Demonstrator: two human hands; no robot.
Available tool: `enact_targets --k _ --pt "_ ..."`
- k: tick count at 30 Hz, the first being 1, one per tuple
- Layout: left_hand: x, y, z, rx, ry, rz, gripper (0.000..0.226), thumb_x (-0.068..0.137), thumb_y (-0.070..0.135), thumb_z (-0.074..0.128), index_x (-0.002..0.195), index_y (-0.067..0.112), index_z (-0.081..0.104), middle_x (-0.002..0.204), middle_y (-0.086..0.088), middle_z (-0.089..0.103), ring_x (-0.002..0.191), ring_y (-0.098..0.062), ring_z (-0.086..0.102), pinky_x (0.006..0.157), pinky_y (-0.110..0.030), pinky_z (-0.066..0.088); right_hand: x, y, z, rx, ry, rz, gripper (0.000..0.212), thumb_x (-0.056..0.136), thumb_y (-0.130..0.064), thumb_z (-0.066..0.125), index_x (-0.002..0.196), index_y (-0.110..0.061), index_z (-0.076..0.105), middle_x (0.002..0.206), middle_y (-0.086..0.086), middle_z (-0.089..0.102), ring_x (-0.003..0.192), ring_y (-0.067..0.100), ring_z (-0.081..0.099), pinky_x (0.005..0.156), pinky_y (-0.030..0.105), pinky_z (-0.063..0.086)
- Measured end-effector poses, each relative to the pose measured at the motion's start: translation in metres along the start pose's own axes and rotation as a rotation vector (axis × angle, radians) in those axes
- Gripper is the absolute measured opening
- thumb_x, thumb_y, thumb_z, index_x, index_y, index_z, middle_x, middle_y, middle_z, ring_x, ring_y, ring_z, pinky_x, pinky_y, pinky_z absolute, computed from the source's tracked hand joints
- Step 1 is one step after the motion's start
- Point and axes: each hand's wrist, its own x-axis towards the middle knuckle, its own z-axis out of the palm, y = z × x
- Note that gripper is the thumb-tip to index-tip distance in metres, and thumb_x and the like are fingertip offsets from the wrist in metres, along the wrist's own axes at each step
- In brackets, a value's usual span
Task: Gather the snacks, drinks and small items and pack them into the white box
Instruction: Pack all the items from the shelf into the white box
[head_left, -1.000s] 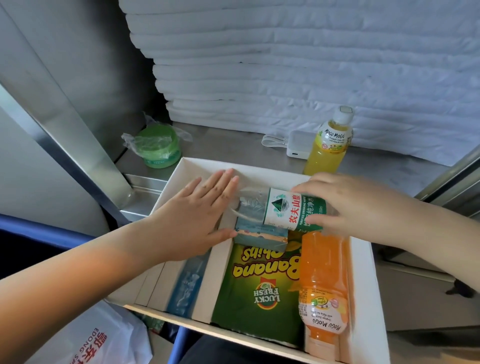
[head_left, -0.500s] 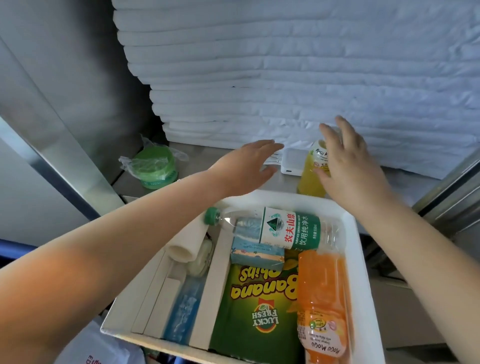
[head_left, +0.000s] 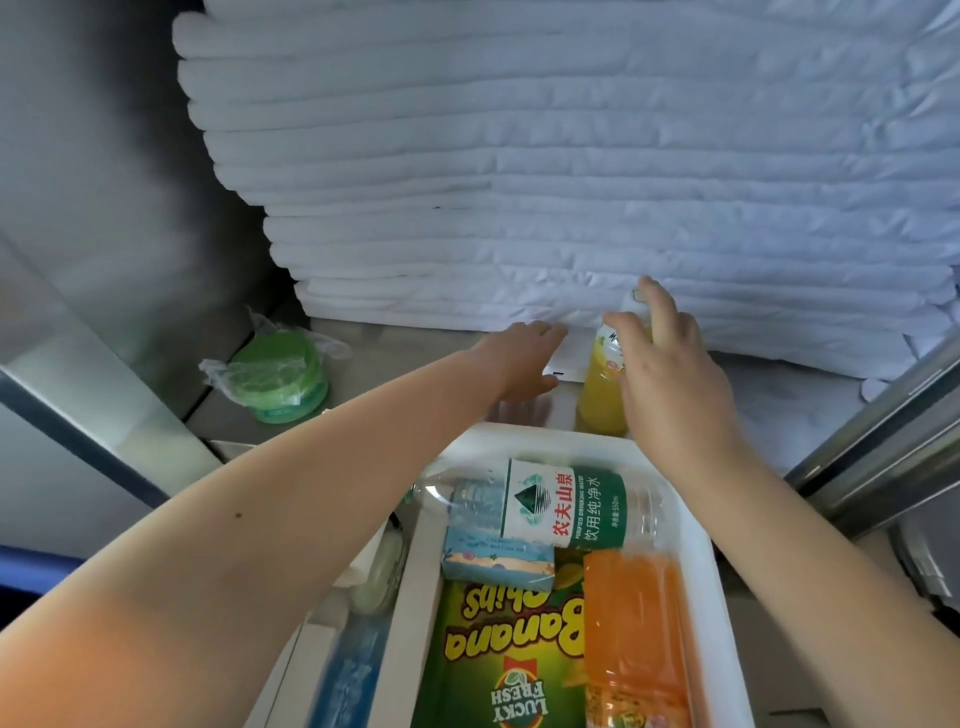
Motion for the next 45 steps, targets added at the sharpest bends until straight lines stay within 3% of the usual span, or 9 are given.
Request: enact_targets --k 11,17,20,23,26,31,34,39,45 --pt "-0.008 0.007 -0.004 0.165 0.063 -0.037 0.042 0.095 0.038 0.049 0.125 0.009 0.041 0.119 -0.013 0.053 0.112 -0.030 0.048 0.079 -0.035 0.040 -0.004 -0.001 -0.002 -0.036 0.005 -0.005 0.061 0.075 0.002 0.070 0.127 -0.015 0.044 0.152 0.010 0.015 0.115 0.029 0.041 0.059 0.033 0.049" --pt "-0.027 0.006 -0.013 0.239 -0.038 -0.098 0.030 0.092 0.016 0.055 0.117 0.006 0.042 0.110 -0.010 0.058 0.096 -0.027 0.058 0.071 -0.032 0.044 -0.006 -0.002 -0.001 -0.014 0.015 0.002 0.062 0.074 0.004 0.068 0.128 -0.014 0.044 0.152 0.012 0.015 0.116 0.031 0.039 0.054 0.029 0.039" --pt "-0.037 0.001 -0.021 0.222 -0.106 -0.094 0.026 0.093 0.020 0.052 0.117 0.010 0.049 0.107 -0.005 0.060 0.093 -0.023 0.059 0.069 -0.030 0.043 -0.006 -0.002 -0.001 -0.020 0.030 0.002 0.062 0.076 0.005 0.067 0.130 -0.013 0.043 0.152 0.013 0.016 0.116 0.032 0.039 0.055 0.030 0.038" --pt "-0.040 -0.006 -0.028 0.210 -0.106 -0.136 0.042 0.095 0.046 0.045 0.116 0.011 0.057 0.111 -0.003 0.061 0.096 -0.022 0.059 0.068 -0.030 0.042 -0.006 -0.003 -0.001 -0.019 0.041 -0.006 0.061 0.076 0.006 0.067 0.129 -0.012 0.045 0.152 0.015 0.018 0.115 0.034 0.040 0.056 0.031 0.039" --pt "-0.035 -0.003 -0.021 0.129 -0.011 -0.189 0.058 0.091 0.059 0.043 0.123 0.011 0.050 0.117 -0.006 0.056 0.098 -0.024 0.058 0.069 -0.032 0.042 -0.005 -0.004 0.000 -0.016 0.039 -0.003 0.060 0.075 0.006 0.068 0.128 -0.012 0.046 0.151 0.015 0.019 0.115 0.034 0.041 0.057 0.033 0.042" --pt "-0.019 0.014 -0.004 -0.034 -0.093 -0.252 0.087 0.078 0.064 0.058 0.141 0.011 0.028 0.131 -0.007 0.051 0.114 -0.027 0.052 0.077 -0.035 0.042 -0.005 -0.002 0.000 0.001 0.031 0.002 0.062 0.072 0.005 0.071 0.126 -0.013 0.047 0.151 0.014 0.019 0.114 0.033 0.042 0.057 0.032 0.042" --pt "-0.015 0.014 -0.004 -0.074 -0.104 -0.275 0.075 0.077 0.056 0.064 0.133 0.011 0.042 0.115 -0.004 0.056 0.101 -0.025 0.056 0.069 -0.031 0.040 -0.005 -0.002 0.000 0.008 0.037 -0.003 0.062 0.073 0.005 0.071 0.127 -0.014 0.047 0.151 0.013 0.020 0.114 0.032 0.042 0.057 0.032 0.043" --pt "-0.022 -0.003 -0.020 -0.141 0.023 -0.262 0.046 0.070 0.046 0.070 0.096 0.011 0.056 0.092 -0.003 0.059 0.080 -0.021 0.055 0.062 -0.029 0.040 -0.004 -0.001 0.001 0.010 0.042 -0.002 0.063 0.073 0.003 0.071 0.127 -0.015 0.045 0.152 0.011 0.017 0.115 0.031 0.041 0.060 0.034 0.046" --pt "-0.050 -0.015 -0.032 -0.017 0.274 -0.182 0.058 0.064 0.037 0.073 0.114 0.016 0.052 0.106 0.000 0.052 0.101 -0.018 0.045 0.066 -0.030 0.040 -0.001 0.000 0.005 0.007 0.046 -0.014 0.063 0.072 0.008 0.069 0.126 -0.013 0.046 0.153 0.011 0.017 0.113 0.032 0.041 0.052 0.030 0.037"
